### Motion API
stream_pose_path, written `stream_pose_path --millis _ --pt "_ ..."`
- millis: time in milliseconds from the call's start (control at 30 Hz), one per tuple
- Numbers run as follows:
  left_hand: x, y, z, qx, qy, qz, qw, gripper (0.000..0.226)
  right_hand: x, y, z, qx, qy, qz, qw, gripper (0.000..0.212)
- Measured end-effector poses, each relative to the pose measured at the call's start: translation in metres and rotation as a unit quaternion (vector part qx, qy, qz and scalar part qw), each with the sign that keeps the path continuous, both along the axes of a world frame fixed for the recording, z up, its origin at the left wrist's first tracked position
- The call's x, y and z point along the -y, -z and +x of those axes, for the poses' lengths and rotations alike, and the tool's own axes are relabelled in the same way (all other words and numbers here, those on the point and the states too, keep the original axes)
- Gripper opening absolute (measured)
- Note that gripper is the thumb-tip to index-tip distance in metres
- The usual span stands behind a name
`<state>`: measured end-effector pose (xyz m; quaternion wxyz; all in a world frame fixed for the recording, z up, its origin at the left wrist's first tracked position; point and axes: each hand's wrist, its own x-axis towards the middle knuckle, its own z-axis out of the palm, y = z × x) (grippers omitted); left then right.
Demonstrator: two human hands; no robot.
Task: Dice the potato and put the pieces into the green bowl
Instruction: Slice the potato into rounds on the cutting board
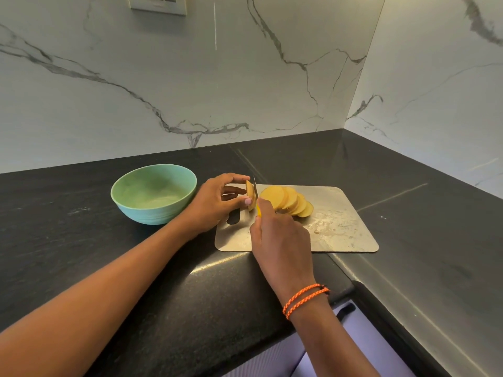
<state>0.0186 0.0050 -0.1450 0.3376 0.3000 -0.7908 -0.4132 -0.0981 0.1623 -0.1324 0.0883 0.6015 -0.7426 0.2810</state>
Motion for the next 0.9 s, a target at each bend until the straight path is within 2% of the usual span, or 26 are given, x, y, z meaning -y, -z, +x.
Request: stream_pose_path --millis 267,433,667,900 --pt "0.0047 0.0044 -0.0024 -0.009 0.002 0.001 1.0 0.047 0.0019 0.0033 -0.0019 -0.009 -0.012 0.054 0.998 0.033" --pt "0.0034 0.0057 -0.0019 -0.009 0.002 -0.001 1.0 0.046 0.0005 0.0024 0.0008 -0.008 0.004 0.044 0.999 0.029" --pt "0.0038 0.0047 -0.0016 -0.001 0.015 -0.011 1.0 0.048 -0.0014 0.0004 0.0023 0.026 0.013 -0.029 0.999 0.043" --pt "0.0069 0.0057 -0.0019 -0.019 0.021 0.002 1.0 0.049 -0.0012 0.0004 0.0037 0.03 -0.002 -0.029 0.999 0.047"
